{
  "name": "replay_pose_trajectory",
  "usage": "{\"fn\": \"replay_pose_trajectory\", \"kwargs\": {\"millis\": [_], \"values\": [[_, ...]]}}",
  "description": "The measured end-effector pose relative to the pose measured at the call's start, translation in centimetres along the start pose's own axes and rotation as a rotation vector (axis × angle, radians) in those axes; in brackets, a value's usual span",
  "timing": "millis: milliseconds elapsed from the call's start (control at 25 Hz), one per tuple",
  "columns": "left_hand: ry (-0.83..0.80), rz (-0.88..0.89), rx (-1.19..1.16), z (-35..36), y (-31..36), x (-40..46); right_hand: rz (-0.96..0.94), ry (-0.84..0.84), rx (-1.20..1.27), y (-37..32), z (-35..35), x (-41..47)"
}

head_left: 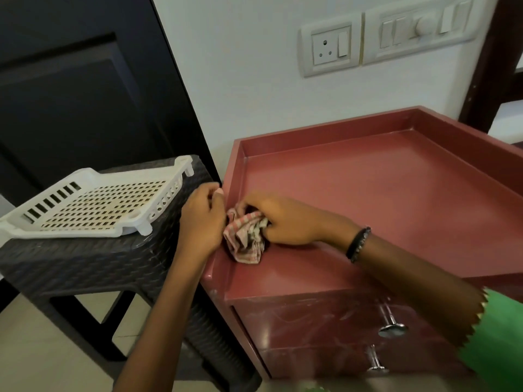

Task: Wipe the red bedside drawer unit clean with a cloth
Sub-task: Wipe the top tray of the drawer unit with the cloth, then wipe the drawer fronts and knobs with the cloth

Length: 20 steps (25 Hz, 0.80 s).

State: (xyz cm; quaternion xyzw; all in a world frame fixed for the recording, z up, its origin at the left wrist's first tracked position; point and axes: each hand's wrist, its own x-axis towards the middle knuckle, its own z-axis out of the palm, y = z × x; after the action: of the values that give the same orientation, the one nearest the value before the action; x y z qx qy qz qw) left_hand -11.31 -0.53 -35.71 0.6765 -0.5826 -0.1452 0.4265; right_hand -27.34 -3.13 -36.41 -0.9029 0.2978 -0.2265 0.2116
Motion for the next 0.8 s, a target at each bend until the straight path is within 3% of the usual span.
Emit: {"fn": "replay_pose_trajectory", "kwargs": {"millis": [80, 320, 480, 640, 800], "values": [[-0.025, 0.058, 0.033, 0.0, -0.4, 0.1, 0.008, 0.048, -0.068, -0.8, 0.4, -1.0], [-0.017, 0.130, -0.036, 0.7, -1.4, 0.9, -0.243, 0.045, -0.017, -5.1, 3.6, -6.3], [0.011, 0.048, -0.271, 0.0, -1.5, 0.6, -0.089, 0.260, -0.209, -5.3, 4.7, -5.9], [-0.002, -0.029, -0.566, -1.2, -1.3, -4.2, -0.120, 0.379, -0.675, -6.2, 7.8, -9.3], [0.102, 0.068, -0.606, -1.3, -2.5, -9.7, -0.144, 0.630, -0.754, -6.9, 12.1, -11.4]]}}
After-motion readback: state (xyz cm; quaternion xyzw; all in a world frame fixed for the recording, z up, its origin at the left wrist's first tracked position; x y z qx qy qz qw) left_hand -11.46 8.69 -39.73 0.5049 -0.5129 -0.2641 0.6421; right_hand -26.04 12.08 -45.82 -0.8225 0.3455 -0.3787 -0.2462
